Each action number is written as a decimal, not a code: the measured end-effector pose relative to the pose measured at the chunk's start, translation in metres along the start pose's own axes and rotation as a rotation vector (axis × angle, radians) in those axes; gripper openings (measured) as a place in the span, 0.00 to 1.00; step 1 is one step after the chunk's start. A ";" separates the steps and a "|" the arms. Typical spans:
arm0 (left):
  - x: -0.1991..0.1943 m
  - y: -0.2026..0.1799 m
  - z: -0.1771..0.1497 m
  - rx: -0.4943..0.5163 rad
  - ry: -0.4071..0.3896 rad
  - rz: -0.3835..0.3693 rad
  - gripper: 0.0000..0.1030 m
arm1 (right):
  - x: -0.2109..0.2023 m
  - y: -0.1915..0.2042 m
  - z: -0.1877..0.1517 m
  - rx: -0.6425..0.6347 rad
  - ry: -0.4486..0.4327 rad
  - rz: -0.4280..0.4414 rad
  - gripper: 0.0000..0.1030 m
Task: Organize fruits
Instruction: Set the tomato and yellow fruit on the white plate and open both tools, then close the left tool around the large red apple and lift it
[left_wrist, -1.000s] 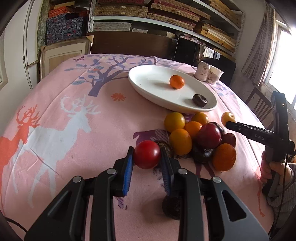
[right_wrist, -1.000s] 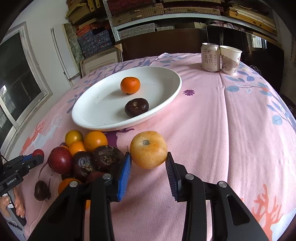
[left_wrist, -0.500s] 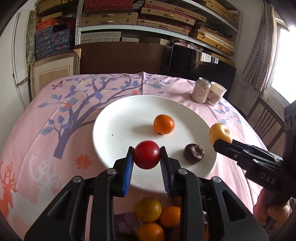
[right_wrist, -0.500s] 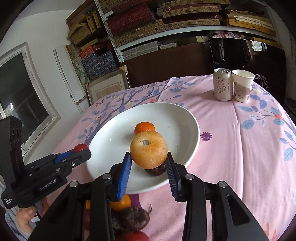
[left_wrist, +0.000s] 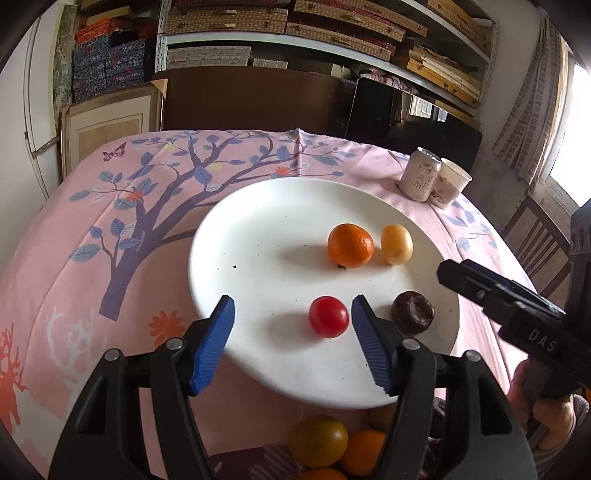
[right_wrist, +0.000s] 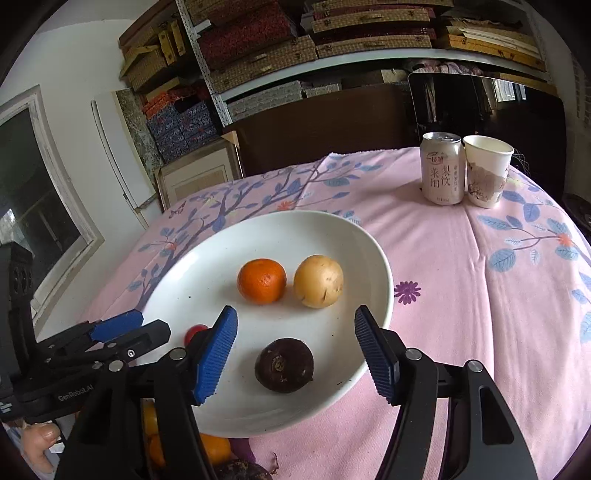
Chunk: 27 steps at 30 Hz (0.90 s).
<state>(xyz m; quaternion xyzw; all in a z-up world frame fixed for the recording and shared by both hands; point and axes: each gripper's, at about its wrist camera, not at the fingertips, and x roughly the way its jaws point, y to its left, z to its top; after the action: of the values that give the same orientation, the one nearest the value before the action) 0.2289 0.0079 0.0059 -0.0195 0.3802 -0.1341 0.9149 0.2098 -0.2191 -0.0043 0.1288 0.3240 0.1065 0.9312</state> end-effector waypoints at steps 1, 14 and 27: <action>-0.005 0.001 -0.003 0.004 -0.007 0.005 0.63 | -0.007 -0.002 -0.001 0.010 -0.010 0.004 0.68; -0.082 0.027 -0.078 -0.052 -0.120 0.005 0.81 | -0.065 -0.008 -0.053 0.015 -0.016 0.001 0.83; -0.077 -0.075 -0.115 0.373 -0.077 -0.005 0.93 | -0.079 -0.031 -0.066 0.155 0.009 0.025 0.93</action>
<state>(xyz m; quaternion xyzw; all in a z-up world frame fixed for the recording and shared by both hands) 0.0797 -0.0369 -0.0123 0.1445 0.3134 -0.2036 0.9162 0.1113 -0.2590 -0.0183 0.2042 0.3337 0.0933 0.9155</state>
